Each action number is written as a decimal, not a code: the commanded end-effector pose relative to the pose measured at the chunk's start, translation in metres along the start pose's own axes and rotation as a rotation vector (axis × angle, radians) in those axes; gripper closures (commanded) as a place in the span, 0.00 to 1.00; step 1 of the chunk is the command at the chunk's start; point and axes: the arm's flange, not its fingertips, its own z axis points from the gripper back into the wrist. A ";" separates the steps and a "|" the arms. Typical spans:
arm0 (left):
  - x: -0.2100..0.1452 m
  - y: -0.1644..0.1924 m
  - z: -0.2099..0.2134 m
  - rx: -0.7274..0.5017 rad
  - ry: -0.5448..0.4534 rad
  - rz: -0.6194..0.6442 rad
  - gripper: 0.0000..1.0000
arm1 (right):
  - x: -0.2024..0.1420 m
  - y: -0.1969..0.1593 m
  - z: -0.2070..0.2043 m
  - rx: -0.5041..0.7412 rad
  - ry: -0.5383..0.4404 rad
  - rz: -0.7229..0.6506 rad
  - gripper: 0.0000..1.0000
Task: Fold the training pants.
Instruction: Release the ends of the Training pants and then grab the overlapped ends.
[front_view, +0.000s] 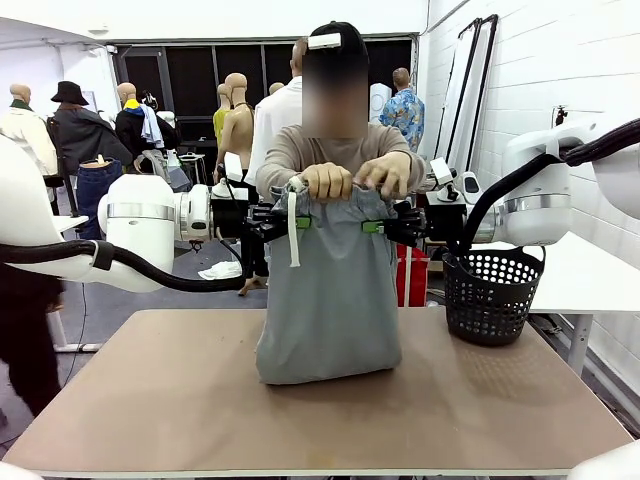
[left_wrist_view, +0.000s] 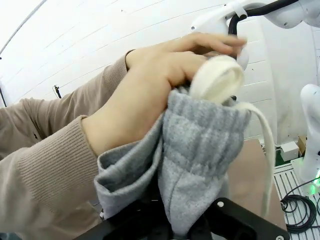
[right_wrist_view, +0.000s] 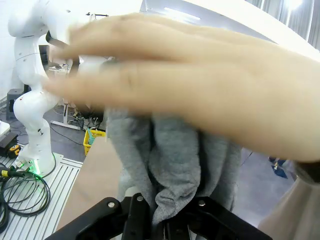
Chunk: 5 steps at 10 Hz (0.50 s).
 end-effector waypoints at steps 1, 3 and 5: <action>0.001 -0.001 0.000 -0.007 -0.006 -0.003 1.00 | 0.002 0.000 0.000 0.001 -0.003 0.003 1.00; 0.001 -0.001 0.000 -0.007 -0.006 -0.003 1.00 | 0.002 0.000 0.000 0.001 -0.003 0.003 1.00; 0.001 -0.001 0.000 -0.007 -0.006 -0.003 1.00 | 0.002 0.000 0.000 0.001 -0.003 0.003 1.00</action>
